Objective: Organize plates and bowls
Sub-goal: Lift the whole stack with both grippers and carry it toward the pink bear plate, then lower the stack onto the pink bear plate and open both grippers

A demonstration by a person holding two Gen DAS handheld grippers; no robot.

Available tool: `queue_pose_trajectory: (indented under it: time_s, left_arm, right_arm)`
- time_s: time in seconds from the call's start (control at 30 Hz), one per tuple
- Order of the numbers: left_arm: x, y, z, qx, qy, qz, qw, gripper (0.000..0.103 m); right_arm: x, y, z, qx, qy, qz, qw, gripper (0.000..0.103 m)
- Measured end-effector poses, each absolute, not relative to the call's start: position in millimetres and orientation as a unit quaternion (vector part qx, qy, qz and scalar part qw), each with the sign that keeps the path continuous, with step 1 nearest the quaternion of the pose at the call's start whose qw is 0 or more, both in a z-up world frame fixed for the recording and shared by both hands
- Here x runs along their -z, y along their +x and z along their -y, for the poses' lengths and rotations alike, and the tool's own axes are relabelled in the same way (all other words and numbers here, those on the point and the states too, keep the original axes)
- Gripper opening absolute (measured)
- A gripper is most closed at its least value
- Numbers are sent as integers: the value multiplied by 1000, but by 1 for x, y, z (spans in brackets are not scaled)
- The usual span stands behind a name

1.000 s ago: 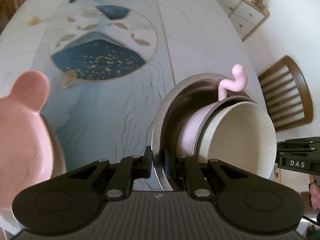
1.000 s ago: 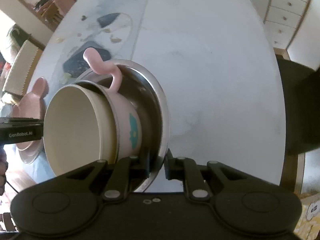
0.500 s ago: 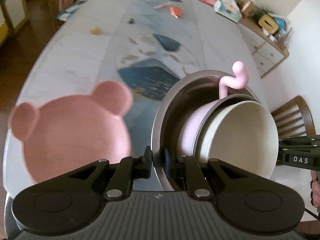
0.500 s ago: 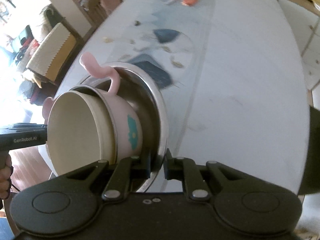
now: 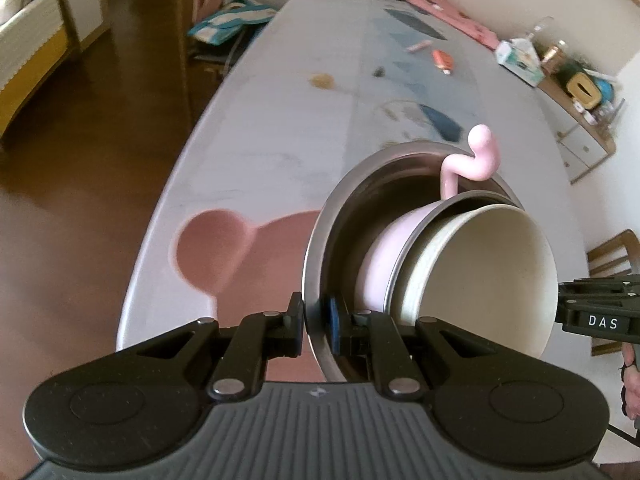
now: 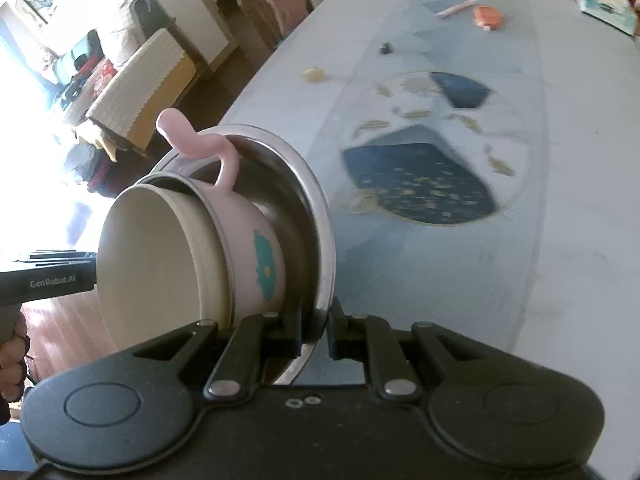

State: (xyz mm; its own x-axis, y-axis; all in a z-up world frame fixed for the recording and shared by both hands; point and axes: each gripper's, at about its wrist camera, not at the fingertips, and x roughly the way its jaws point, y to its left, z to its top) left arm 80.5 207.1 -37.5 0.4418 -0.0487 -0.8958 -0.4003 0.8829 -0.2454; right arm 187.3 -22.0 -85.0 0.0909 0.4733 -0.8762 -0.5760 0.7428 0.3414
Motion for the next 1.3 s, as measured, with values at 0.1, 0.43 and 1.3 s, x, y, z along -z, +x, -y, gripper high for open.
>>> queue_pose_trajectory:
  time_s: [0.1, 0.43, 1.3]
  left_arm:
    - [47, 75, -222, -116, -221, -521, 816, 11]
    - [73, 73, -233, -124, -211, -530, 812, 12]
    - [89, 82, -229, -101, -178, -532, 822, 13]
  right_arm:
    - [95, 185, 2, -363, -50, -577, 730, 12]
    - [119, 183, -21, -364, -58, -595, 714, 12]
    - [132, 169, -16, -318, -69, -585, 743, 24]
